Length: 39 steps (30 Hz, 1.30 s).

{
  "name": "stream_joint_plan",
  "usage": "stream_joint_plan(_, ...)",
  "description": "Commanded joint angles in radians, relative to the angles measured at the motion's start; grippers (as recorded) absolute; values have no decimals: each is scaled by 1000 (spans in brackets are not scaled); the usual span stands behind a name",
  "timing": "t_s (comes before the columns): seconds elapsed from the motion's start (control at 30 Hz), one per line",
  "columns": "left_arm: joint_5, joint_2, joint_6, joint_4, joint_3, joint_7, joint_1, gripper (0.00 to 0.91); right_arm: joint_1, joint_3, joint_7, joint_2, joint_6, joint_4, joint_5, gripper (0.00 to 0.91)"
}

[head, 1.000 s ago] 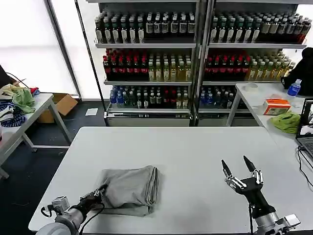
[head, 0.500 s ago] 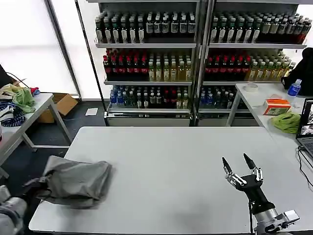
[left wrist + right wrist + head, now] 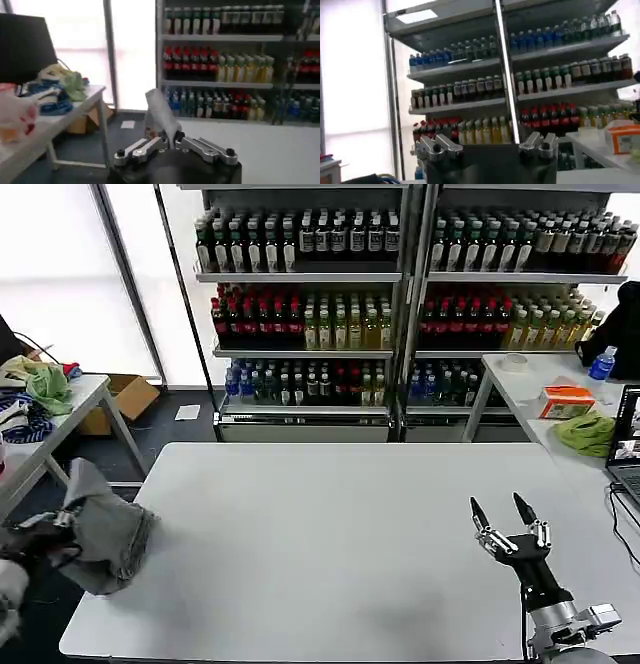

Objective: Fold and organize the clothes.

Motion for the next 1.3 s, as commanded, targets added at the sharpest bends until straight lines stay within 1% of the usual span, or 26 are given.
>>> stream_joint_plan(0.03,-34,-157,-19,-48,838,-285,-246,10,1,21,-1,6,1,-48,5,907)
stream_joint_plan(0.07,-141,-167,-6,-49,904,-367,-302,10,-5,21,-2,10,2,-52,4,907)
stream_joint_plan(0.1,-224,-186,-5,-47,936,-404,-361,10,-6,21,-2,11,2,-52,4,907)
stream_joint_plan(0.13,-266,-213,-10,-34,980,-438,-439,10,-12,21,-4,19,4,-57,-3,907)
stream_joint_plan(0.2,-302,-256,-11,6,1078,-511,-571,10,-18,22,-5,31,6,-68,-13,907)
stream_joint_plan(0.3,-361,-345,7,102,1161,-603,-737,10,-25,21,-5,44,12,-85,-28,907)
stream_joint_plan(0.37,-371,-385,25,146,1186,-624,-780,30,-25,21,-2,45,11,-84,-28,907)
stream_joint_plan(0.4,-380,-412,25,177,1208,-642,-792,544,-23,21,2,44,9,-82,-32,907)
stream_joint_plan(0.43,-381,-427,26,195,1215,-649,-794,907,-21,21,3,44,7,-80,-34,907)
stream_joint_plan(0.5,-358,-453,26,241,1236,-629,-792,907,-14,13,22,43,-21,-71,-57,907)
stream_joint_plan(0.57,-371,-456,26,251,1233,-593,-785,907,-11,-4,29,39,-35,-56,-67,907)
stream_joint_plan(0.63,-385,-448,25,228,1209,-586,-781,907,-6,-37,62,30,-105,-16,-82,907)
stream_joint_plan(0.67,-398,-444,25,213,1200,-586,-780,907,-3,-55,63,27,-126,-10,-82,907)
stream_joint_plan(0.73,-429,-416,24,159,1165,-585,-777,907,5,-95,80,0,-208,12,-65,907)
stream_joint_plan(0.77,-425,-402,20,129,1147,-557,-773,907,14,-110,81,-11,-222,16,-50,907)
stream_joint_plan(0.87,-448,-360,24,57,1043,-517,-764,907,74,-178,122,-58,-366,33,97,907)
stream_joint_plan(0.9,-459,-342,24,45,994,-498,-756,907,93,-196,132,-68,-382,38,128,907)
stream_joint_plan(0.93,-459,-321,24,28,957,-476,-749,907,133,-230,150,-88,-433,47,202,907)
stream_joint_plan(0.97,-444,-292,22,21,898,-460,-740,907,155,-248,162,-95,-462,49,222,907)
stream_joint_plan(1.0,-437,-264,15,8,865,-439,-725,907,207,-294,193,-113,-532,54,323,907)
stream_joint_plan(1.03,-422,-234,15,1,814,-423,-707,907,241,-322,215,-122,-593,52,384,907)
stream_joint_plan(1.1,-319,-176,4,2,718,-347,-658,907,340,-419,262,-137,-693,26,468,907)
stream_joint_plan(1.13,-273,-156,-18,6,668,-274,-629,907,373,-464,276,-135,-714,3,488,907)
stream_joint_plan(1.17,-221,-135,-19,6,631,-232,-596,907,404,-497,293,-126,-726,-23,493,907)
stream_joint_plan(1.2,-151,-124,-33,3,602,-199,-570,907,436,-528,304,-110,-725,-55,496,907)
stream_joint_plan(1.3,-129,-107,-51,-28,522,-173,-492,907,498,-596,335,-67,-726,-103,504,907)
